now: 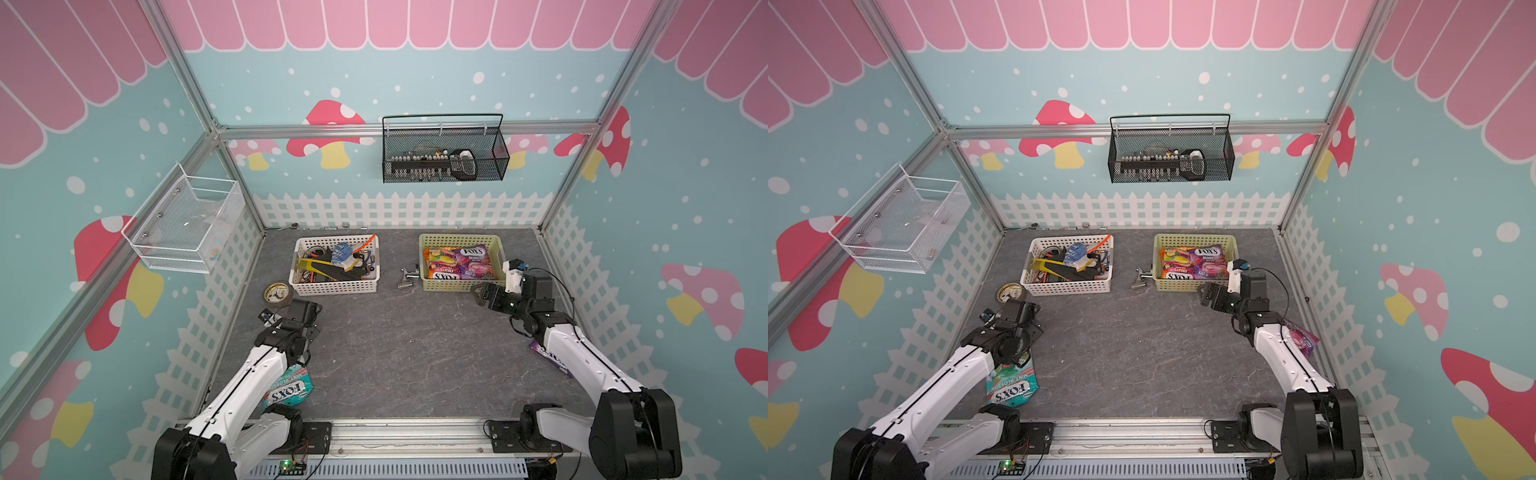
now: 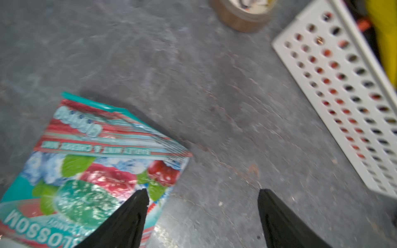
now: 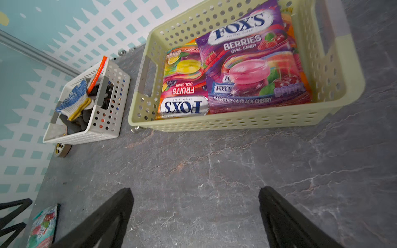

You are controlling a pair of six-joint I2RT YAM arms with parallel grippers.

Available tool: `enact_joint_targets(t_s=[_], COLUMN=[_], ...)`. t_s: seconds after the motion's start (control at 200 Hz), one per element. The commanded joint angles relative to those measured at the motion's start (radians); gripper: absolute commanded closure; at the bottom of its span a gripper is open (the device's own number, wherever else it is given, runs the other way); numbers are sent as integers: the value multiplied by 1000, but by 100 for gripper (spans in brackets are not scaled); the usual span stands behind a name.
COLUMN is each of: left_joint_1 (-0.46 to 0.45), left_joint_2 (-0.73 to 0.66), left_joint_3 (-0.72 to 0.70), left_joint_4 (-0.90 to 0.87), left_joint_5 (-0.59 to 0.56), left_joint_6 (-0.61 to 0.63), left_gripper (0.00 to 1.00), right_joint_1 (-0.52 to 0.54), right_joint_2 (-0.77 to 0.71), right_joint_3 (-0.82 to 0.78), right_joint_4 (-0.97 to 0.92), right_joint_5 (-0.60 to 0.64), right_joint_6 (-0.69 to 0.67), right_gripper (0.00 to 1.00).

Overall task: Put the candies in the basket
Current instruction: Pick up the candy at the center of the board.

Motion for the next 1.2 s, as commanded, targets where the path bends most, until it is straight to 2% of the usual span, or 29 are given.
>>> enact_joint_targets(t_s=[0.0,0.075,0.205,0.435,0.525,0.665,0.816,0.986,1.191], left_joint_1=[99,164,333,504,527,567,570,569,568], left_joint_2=[-12,-24,-49,-38,-16,17,20,-14,-8], left_joint_3=[-22,-23,-41,-86,-99,-114,-136,-164,-172], left_joint_4=[-84,-97,-92,43,80,152,169,162,103], left_joint_5=[-23,-49,-42,82,104,149,211,346,381], left_joint_6=[-102,-133,-145,-22,2,65,71,64,14], left_gripper=[15,12,8,1,1,1,1,3,6], right_joint_1=[20,39,108,264,308,376,438,587,781], right_joint_2=[-21,-17,-20,9,51,100,168,253,426], right_joint_3=[-22,-23,-23,-92,-108,-123,-111,-32,131], right_joint_4=[52,57,64,209,269,340,384,385,396], right_joint_5=[-23,-29,-11,-98,-128,-97,-99,-47,-17], right_joint_6=[8,6,21,143,166,174,200,247,304], right_gripper=[2,2,1,1,1,2,3,5,9])
